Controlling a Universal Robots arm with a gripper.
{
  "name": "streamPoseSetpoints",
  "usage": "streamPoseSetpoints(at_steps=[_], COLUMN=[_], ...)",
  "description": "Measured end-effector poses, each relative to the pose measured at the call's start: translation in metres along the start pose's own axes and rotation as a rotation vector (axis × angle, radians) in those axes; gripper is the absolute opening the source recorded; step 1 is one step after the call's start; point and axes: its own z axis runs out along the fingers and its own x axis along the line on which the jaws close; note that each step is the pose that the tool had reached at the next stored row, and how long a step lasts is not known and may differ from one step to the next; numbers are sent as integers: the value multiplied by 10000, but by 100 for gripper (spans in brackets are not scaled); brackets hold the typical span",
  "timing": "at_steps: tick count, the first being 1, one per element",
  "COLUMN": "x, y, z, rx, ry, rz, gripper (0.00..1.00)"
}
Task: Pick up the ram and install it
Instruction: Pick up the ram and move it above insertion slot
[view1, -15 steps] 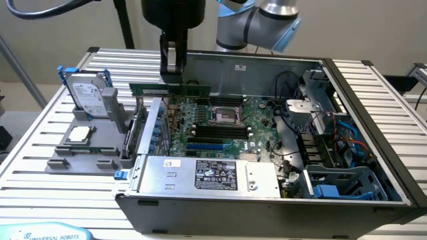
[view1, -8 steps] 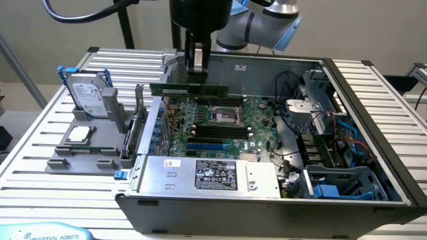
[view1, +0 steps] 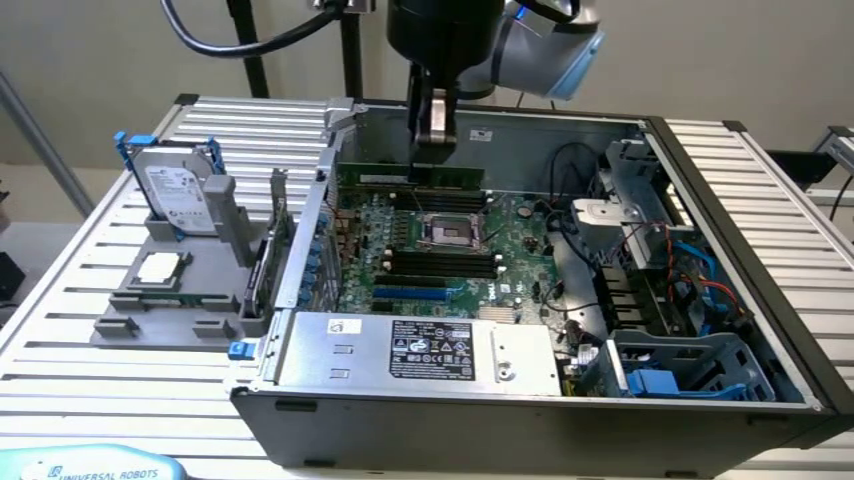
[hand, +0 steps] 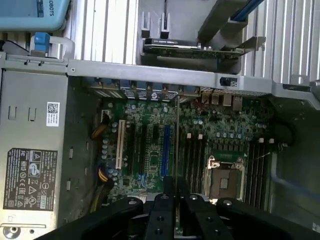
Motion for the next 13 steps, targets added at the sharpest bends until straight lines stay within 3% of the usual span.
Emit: streamPoseSetpoints(at_steps=[13], x=[-484], y=[-102], z=[268], rx=[1], ry=[-1], rz=[-1], gripper=[14])
